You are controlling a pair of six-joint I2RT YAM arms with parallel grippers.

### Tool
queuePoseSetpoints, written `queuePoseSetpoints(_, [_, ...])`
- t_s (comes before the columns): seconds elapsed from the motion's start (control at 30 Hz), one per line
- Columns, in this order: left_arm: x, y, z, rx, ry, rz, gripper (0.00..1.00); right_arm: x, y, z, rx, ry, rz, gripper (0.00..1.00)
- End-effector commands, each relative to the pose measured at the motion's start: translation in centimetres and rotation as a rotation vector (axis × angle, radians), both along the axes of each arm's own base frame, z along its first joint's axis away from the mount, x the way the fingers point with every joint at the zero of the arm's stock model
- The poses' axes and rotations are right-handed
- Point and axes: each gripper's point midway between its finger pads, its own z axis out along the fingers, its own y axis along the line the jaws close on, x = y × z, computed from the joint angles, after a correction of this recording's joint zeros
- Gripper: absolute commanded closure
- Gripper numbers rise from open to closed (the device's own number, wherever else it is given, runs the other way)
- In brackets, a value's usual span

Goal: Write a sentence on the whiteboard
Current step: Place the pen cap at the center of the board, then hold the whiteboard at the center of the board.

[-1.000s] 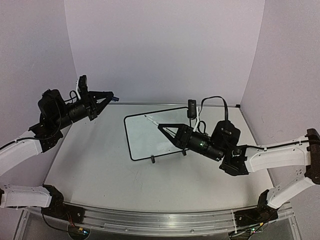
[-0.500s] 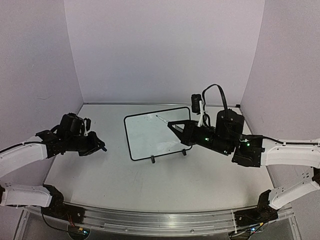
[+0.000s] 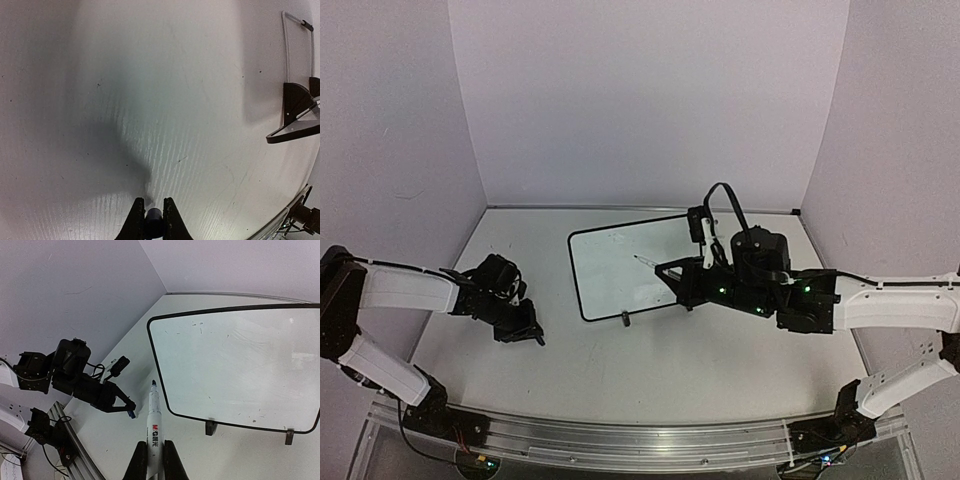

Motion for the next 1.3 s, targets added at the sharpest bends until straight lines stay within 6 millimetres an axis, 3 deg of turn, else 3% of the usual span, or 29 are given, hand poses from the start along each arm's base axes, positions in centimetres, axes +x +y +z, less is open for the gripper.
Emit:
queuePoseSetpoints(0.0, [1.3, -1.4, 0.9, -0.051, -0.045, -0.036, 0.98, 0.3, 0.0, 2.3, 0.018, -0.043, -0.022, 1.00])
queuePoseSetpoints(0.2, [0.9, -1.3, -0.1, -0.039, -0.018, -0.046, 0.85, 0.2, -0.4, 1.6, 0.003, -0.038, -0.034, 1.00])
queuePoseSetpoints(0.33, [1.0, -1.0, -0.3, -0.023, -0.018, -0.037, 0.66, 0.2, -0.6, 1.5, -0.004, -0.039, -0.037, 1.00])
queuePoseSetpoints(0.5, [0.9, -0.7, -0.5, -0.006, -0.010, -0.032, 0.51, 0.0, -0.7, 1.7, -0.004, -0.047, -0.034, 1.00])
queuePoseSetpoints(0.57, [0.8, -0.6, -0.5, 0.004, -0.002, -0.029, 0.38, -0.1, -0.7, 1.8, -0.006, -0.050, -0.025, 1.00])
queuePoseSetpoints(0.6, [0.6, -0.2, -0.3, 0.019, 0.006, -0.023, 0.27, -0.4, -0.5, 2.0, -0.004, -0.053, -0.006, 1.00])
queuePoseSetpoints(0.67, [0.7, 0.0, 0.5, 0.028, -0.010, -0.017, 0.18, -0.6, -0.5, 2.3, -0.003, -0.057, 0.000, 1.00])
queuePoseSetpoints(0.73, [0.8, 0.6, 2.3, 0.052, -0.042, -0.017, 0.08, -0.6, -0.9, 2.3, -0.007, -0.062, -0.010, 1.00])
queuePoseSetpoints(0.8, [0.8, 1.1, 3.5, 0.074, -0.061, -0.024, 0.04, -0.5, -1.3, 2.3, -0.011, -0.069, -0.022, 1.00])
queuePoseSetpoints(0.83, [1.3, 1.3, 5.3, 0.089, -0.095, -0.034, 0.01, -0.3, -1.9, 2.5, -0.010, -0.077, -0.053, 1.00])
queuePoseSetpoints(1.0, [2.1, 1.7, 10.7, 0.132, -0.190, -0.157, 0.01, 0.2, -3.5, 3.0, -0.024, -0.103, -0.118, 1.00])
queuePoseSetpoints(1.07, [2.6, 1.1, 12.2, 0.120, -0.240, -0.221, 0.01, 0.3, -3.8, 3.2, -0.027, -0.109, -0.126, 1.00])
queuePoseSetpoints(1.27, [4.5, -3.5, 16.5, -0.027, -0.376, -0.429, 0.01, 0.4, -4.2, 3.2, -0.020, -0.104, -0.143, 1.00])
